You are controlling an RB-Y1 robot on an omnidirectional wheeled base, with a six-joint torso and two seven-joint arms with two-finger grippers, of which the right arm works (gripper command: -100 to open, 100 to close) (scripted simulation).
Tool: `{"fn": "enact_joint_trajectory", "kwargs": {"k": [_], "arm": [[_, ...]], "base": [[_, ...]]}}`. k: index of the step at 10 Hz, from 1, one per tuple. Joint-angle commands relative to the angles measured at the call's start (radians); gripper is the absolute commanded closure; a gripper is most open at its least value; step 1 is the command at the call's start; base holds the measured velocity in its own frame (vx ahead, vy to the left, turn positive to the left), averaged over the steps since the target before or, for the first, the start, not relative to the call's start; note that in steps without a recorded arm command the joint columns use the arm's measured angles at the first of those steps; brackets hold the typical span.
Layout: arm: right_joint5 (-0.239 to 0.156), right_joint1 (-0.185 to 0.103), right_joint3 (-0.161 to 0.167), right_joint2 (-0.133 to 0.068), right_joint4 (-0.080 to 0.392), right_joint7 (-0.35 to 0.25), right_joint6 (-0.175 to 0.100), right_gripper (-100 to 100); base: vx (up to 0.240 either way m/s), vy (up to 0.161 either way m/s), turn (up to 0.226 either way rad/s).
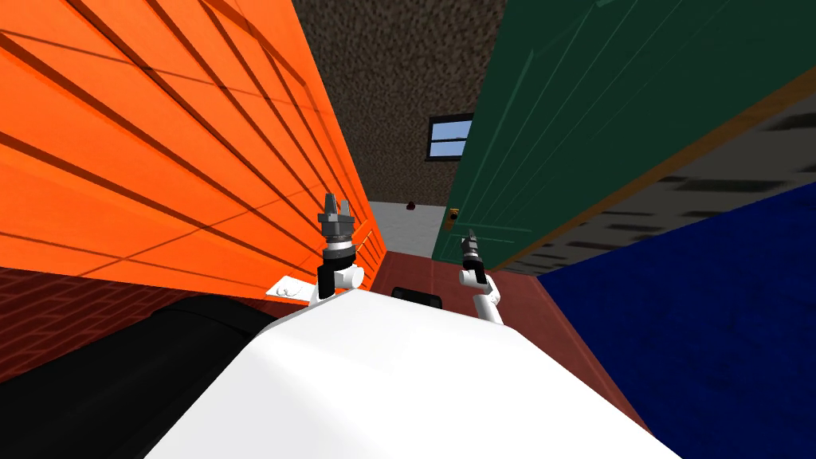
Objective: Pull the door open
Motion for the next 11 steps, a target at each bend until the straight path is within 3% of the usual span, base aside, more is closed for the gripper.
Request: {"fn": "enact_joint_trajectory", "kwargs": {"k": [1,8,9,10,11], "arm": [[-0.003,-0.019,-0.002,0.004,0.039,0.000,0.009,-100],[-0.015,-0.088,-0.009,0.017,0.175,0.000,0.036,-100],[-0.014,-0.080,-0.008,0.016,0.159,0.001,0.036,-100],[-0.028,-0.080,-0.024,-0.022,0.179,-0.022,0.027,-100],[-0.032,-0.080,-0.028,-0.033,0.185,-0.029,0.024,-100]], "base": [[0.106,0.001,0.039],[0.119,-0.009,0.031],[0.052,0.003,0.006],[0.129,0.041,0.209],[0.181,0.054,0.132]]}}
